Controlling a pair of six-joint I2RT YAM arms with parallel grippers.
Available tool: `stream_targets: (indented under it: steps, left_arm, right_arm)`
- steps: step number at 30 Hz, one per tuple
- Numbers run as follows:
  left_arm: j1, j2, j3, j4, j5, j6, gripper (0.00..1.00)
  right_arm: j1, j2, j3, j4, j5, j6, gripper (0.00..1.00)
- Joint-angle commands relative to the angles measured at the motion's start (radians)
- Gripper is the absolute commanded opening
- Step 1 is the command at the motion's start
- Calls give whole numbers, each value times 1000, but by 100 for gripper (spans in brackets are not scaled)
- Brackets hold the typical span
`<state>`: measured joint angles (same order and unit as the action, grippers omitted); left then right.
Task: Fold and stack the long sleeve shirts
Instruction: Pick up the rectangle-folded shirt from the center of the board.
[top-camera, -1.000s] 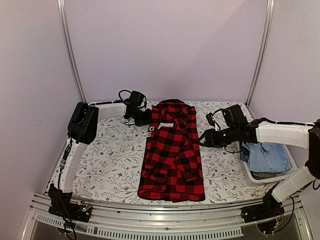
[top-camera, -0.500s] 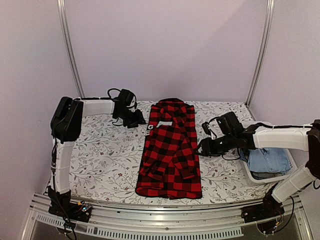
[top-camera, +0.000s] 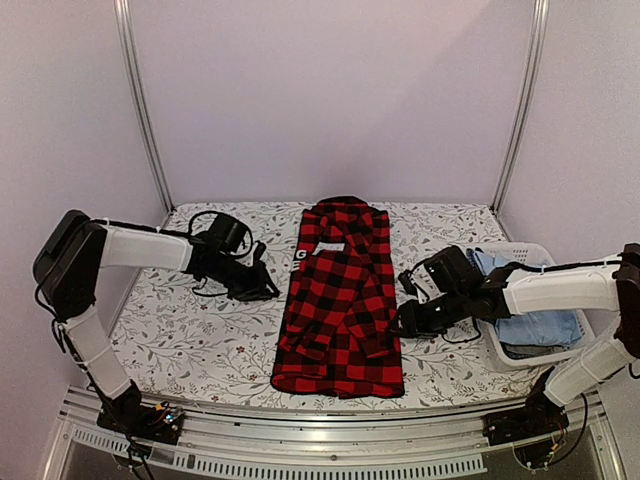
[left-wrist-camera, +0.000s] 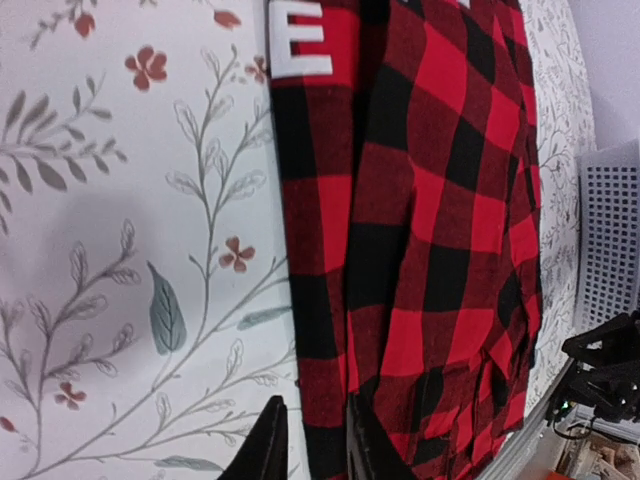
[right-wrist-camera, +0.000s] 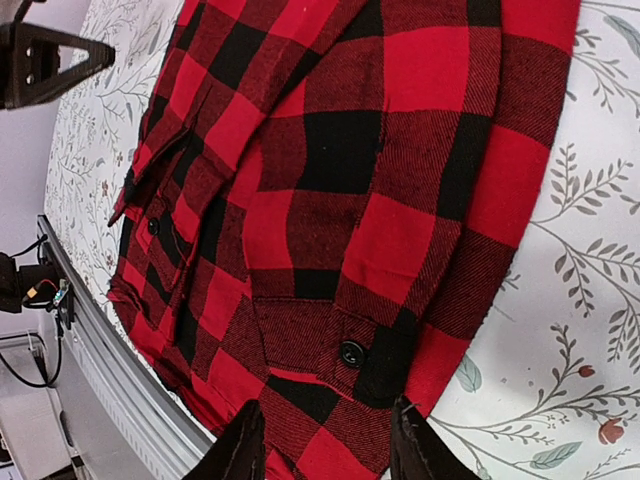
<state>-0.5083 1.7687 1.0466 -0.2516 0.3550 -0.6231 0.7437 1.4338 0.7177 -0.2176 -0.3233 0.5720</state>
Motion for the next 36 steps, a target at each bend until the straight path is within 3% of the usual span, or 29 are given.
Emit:
stream_targets:
  steps: [1,11,24,36]
  left_arm:
    - [-82,-61,-88,102,96,-42,18]
    - [-187,-43,-188,231,155,-119,15]
    - [-252,65,-204,229,172,-141,14]
    - [-243,-115,-177,80,111,-112,22]
  right_arm:
    - [8,-6,-9,28,10,40,40]
    - [13,1,-35,20,36,53,39]
    - [13,19,-57,19,49,46,44]
    - [13,32,-84,14,57,45,50]
